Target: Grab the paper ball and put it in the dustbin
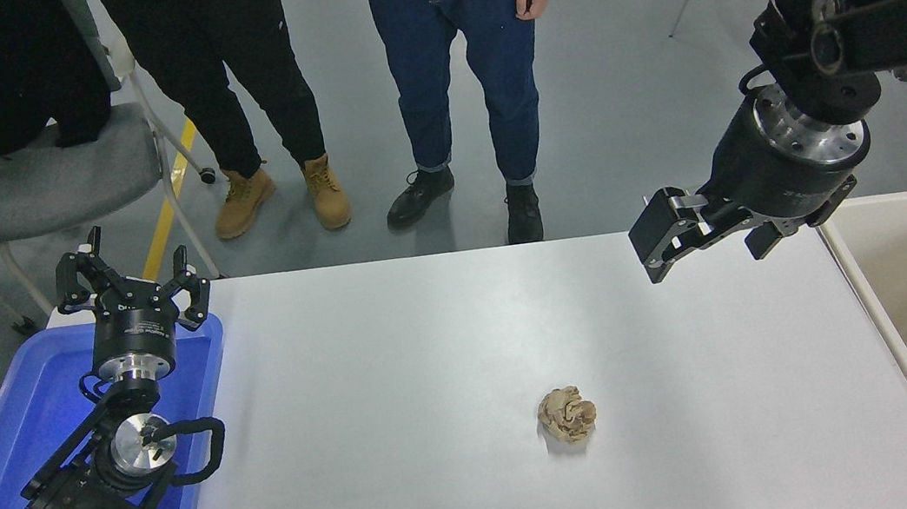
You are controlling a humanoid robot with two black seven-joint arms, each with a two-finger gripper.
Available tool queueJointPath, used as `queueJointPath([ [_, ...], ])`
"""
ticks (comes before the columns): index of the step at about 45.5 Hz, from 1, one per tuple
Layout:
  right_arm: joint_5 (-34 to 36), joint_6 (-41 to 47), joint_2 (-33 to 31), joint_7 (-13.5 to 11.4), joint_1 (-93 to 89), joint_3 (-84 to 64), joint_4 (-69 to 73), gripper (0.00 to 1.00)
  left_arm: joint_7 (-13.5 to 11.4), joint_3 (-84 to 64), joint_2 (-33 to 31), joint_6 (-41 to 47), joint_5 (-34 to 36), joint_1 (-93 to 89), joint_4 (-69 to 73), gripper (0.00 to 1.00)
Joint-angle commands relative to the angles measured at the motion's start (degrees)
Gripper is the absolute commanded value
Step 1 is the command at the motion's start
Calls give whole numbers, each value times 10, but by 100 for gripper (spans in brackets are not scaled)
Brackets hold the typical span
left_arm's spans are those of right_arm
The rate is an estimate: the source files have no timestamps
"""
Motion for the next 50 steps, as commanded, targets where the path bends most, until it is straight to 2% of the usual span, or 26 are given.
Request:
queueJointPath([
  [1,2,-38,26,0,-77,31,-47,100,0,0,0,0,0,-1,0,99],
  [9,2,-70,56,0,-159,57,-110,100,0,0,0,0,0,0,0,99],
  [22,-11,-102,59,0,-311,91,-210,100,0,0,0,0,0,0,0,99],
  [31,-57,-118,59,0,-396,131,-259,100,0,0,0,0,0,-1,0,99],
  [44,-63,-149,59,-1,-483,147,-331,100,0,1,0,0,0,-1,0,99],
  [50,-94,-167,59,-1,-521,158,-360,100,1,1,0,0,0,-1,-1,99],
])
